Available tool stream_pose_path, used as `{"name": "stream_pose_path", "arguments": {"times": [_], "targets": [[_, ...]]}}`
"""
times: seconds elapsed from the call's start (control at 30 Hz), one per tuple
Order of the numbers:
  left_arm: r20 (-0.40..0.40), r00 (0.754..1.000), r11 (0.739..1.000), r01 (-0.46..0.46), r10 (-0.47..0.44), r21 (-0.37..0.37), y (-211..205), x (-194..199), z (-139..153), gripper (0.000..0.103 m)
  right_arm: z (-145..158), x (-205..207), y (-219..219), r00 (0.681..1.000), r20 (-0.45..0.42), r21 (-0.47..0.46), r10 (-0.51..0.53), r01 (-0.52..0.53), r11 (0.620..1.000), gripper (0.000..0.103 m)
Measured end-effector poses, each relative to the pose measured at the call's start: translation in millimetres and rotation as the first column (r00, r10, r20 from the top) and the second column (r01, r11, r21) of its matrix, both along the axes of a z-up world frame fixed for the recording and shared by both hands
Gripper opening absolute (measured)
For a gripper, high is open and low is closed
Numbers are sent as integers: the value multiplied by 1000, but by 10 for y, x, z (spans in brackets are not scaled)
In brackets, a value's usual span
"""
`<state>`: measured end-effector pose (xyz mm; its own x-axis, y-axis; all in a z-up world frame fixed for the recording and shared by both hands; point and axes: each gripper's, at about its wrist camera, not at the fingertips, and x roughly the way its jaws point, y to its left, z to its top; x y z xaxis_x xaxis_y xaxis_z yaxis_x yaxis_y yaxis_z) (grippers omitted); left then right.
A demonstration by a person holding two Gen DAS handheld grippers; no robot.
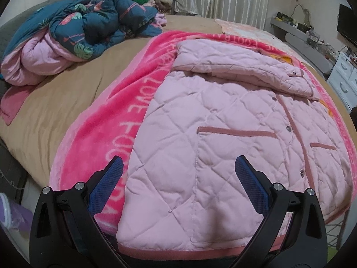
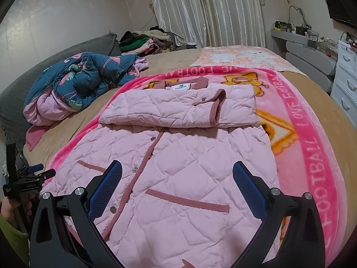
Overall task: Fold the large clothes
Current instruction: 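Move both grippers down to the jacket's corduroy hem, then close the left gripper on the hem while the right gripper grasps the hem too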
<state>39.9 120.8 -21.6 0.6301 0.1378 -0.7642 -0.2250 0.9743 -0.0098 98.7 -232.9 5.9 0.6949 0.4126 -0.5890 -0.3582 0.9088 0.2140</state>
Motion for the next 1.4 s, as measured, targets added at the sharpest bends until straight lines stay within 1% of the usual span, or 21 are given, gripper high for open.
{"name": "stream_pose_path", "arguments": {"times": [0.2, 0.37, 0.47, 0.53, 0.63, 0.7, 0.83, 0.9, 0.97, 1.0, 1.03, 1.17, 1.23, 1.33, 1.4], "targets": [[-62, 998, 999, -6, 3, -53, 105, 39, -134, 94, -40, -3, -35, 1000, -11, 3, -4, 4, 1000, 99], [-117, 993, 987, -27, 8, -156, 262, 71, -283, 94, -57, -5, -63, 1000, -17, 2, -9, 9, 1000, 99], [-162, 987, 970, -58, 20, -237, 397, 102, -396, 94, -64, -9, -87, 1000, -18, 3, -13, 13, 1000, 99], [-185, 982, 959, -88, 37, -271, 475, 126, -450, 94, -72, -7, -108, 1000, -19, 5, -16, 16, 1000, 99], [-218, 974, 953, -115, 54, -280, 525, 175, -506, 94, -81, -3, -141, 1000, -23, 6, -21, 22, 1000, 99], [-257, 965, 955, -120, 49, -269, 517, 236, -568, 94, -89, 0, -172, 999, -26, 5, -27, 27, 1000, 99], [-295, 955, 960, -119, 41, -252, 528, 336, -640, 94, -108, -3, -232, 999, -35, -3, -41, 41, 999, 99], [-317, 948, 954, -126, 34, -274, 559, 382, -701, 94, -139, -2, -284, 998, -46, -10, -50, 50, 999, 99], [-341, 940, 934, -146, 28, -327, 629, 416, -789, 94, -175, 1, -342, 997, -62, -11, -55, 54, 998, 99], [-345, 938, 927, -153, 28, -341, 656, 431, -812, 95, -197, 0, -377, 995, -72, -16, -61, 60, 998, 99], [-346, 938, 925, -155, 27, -347, 667, 435, -822, 95, -217, -1, -403, 994, -79, -25, -69, 68, 997, 99], [-339, 940, 932, -139, 18, -335, 634, 432, -818, 94, -300, -20, -515, 989, -114, -53, -92, 86, 995, 99], [-330, 944, 930, -132, 12, -344, 624, 416, -809, 92, -349, -39, -577, 986, -137, -64, -99, 91, 994, 99], [-313, 950, 929, -108, -9, -354, 596, 371, -773, 83, -433, -75, -688, 978, -176, -69, -110, 99, 993, 99], [-296, 955, 930, -86, -26, -359, 553, 352, -738, 71, -483, -109, -748, 973, -199, -74, -114, 101, 992, 99]]}}
